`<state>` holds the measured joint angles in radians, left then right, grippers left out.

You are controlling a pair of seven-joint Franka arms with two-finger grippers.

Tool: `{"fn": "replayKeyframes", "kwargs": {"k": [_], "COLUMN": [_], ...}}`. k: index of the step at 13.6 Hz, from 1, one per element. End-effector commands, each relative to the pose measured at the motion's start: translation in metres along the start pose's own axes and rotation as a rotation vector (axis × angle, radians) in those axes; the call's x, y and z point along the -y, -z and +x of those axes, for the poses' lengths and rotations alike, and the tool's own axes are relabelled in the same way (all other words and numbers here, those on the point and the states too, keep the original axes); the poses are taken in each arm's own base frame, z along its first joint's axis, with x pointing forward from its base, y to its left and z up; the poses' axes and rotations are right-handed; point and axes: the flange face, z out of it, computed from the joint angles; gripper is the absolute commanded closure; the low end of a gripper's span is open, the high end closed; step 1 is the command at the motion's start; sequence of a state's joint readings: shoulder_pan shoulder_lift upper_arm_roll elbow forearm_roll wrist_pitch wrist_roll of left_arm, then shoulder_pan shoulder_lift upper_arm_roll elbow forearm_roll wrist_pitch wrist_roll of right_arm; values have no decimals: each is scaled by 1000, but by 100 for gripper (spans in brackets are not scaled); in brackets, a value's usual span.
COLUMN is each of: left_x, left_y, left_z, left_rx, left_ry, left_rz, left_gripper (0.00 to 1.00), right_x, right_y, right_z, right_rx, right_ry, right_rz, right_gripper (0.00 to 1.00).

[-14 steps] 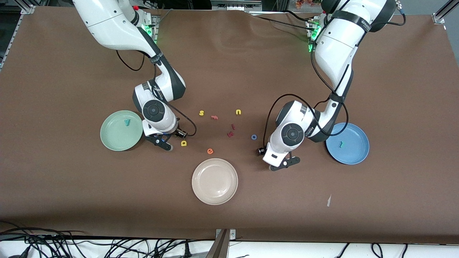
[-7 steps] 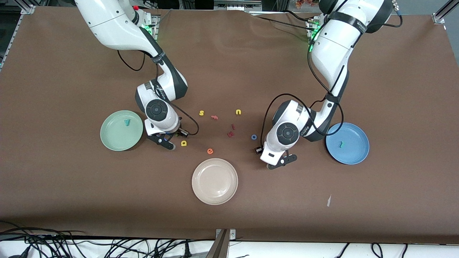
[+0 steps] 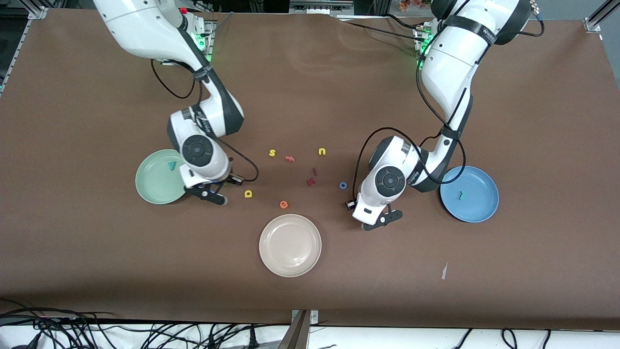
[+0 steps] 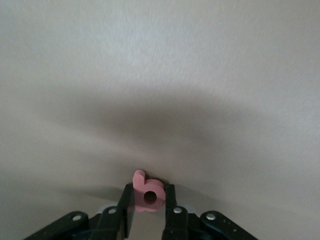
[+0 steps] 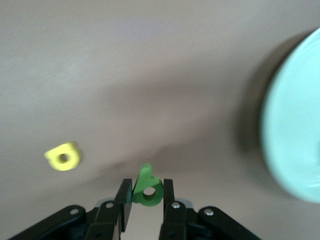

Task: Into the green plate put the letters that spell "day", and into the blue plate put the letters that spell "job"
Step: 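Drop the pink b on the blue plate while the right gripper drops green b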

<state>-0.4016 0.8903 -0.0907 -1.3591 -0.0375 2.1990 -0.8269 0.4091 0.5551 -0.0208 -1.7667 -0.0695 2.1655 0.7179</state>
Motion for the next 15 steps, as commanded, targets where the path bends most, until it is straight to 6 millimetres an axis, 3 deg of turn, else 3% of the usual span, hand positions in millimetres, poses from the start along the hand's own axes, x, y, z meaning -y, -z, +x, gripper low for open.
{"fn": "replayKeyframes", "kwargs": {"k": [1, 3, 5, 8, 9, 10, 11, 12, 14, 15], "left_x": [20, 53, 101, 197, 221, 249, 268, 287, 313, 322], "left_y": [40, 67, 85, 110, 116, 117, 117, 114, 93, 79], "left_z": [22, 33, 40, 55, 56, 59, 59, 60, 53, 51], "left_rx": [23, 81, 111, 145, 149, 159, 156, 145, 91, 71], "left_ry": [-69, -178, -270, -428, -473, -504, -543, -565, -609, -623], "left_rz": [10, 46, 66, 62, 69, 80, 95, 92, 107, 126], "left_gripper": [98, 98, 98, 98, 98, 98, 98, 98, 98, 98], "right_x": [-45, -85, -110, -131, -133, -136, -138, -138, -141, -132], "right_y": [11, -2, -11, -36, -49, -56, -55, -53, -40, -21], "right_z": [14, 30, 38, 35, 30, 28, 29, 30, 36, 37], "right_rx": [22, 37, 51, 37, 17, -2, -1, 0, -8, -1], "right_ry": [124, 199, 245, 254, 248, 243, 238, 238, 236, 239], "right_rz": [-38, -56, -72, -57, -40, -30, -30, -30, -25, -24], "right_gripper": [94, 94, 94, 94, 93, 80, 28, 0, 0, 0]}}
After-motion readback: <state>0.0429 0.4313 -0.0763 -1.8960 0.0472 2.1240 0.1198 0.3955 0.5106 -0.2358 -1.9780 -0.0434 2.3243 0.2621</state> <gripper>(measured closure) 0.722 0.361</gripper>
